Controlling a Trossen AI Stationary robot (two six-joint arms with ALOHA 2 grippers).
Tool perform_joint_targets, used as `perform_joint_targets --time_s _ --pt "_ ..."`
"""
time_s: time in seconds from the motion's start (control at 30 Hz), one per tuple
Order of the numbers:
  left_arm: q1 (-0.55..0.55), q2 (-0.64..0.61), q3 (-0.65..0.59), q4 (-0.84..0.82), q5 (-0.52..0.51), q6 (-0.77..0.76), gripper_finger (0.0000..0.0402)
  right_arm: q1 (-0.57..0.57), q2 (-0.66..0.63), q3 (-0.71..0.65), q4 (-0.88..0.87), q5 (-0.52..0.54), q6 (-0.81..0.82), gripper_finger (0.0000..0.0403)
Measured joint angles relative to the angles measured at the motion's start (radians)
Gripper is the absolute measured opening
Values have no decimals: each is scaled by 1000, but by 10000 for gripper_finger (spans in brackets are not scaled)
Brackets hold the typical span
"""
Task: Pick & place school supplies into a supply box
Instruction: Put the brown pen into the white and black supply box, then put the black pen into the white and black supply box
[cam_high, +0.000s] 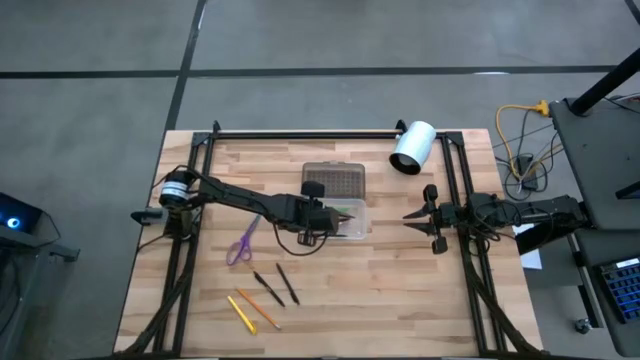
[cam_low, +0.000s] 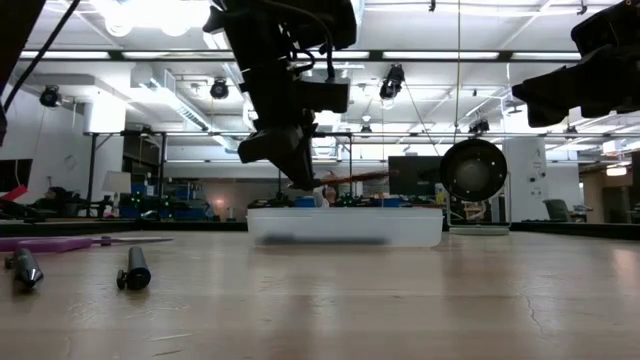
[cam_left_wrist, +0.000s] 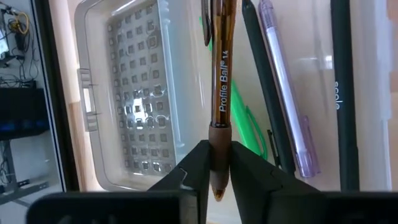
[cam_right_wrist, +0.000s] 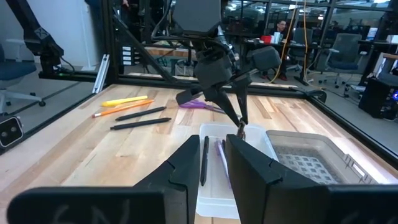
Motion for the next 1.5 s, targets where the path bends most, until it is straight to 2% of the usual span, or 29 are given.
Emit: perform_joint_targets --time_s 0.3,0.67,0.83,1.13,1.3,1.5 --pt "0 0 -2 0 0 2 60 0 0 0 0 0 0 82" --pt "-13 0 -2 -6 0 2 62 0 0 0 0 0 0 68" --pt "-46 -5 -2 -31 19 66 62 0 0 0 0 0 0 73" --pt "-106 -17 -2 -52 185 140 62 0 0 0 0 1 0 81" --pt "-147 -29 -2 -95 210 207 62 0 0 0 0 0 0 73" --pt "-180 -34 -2 -157 250 217 62 0 0 0 0 1 0 68"
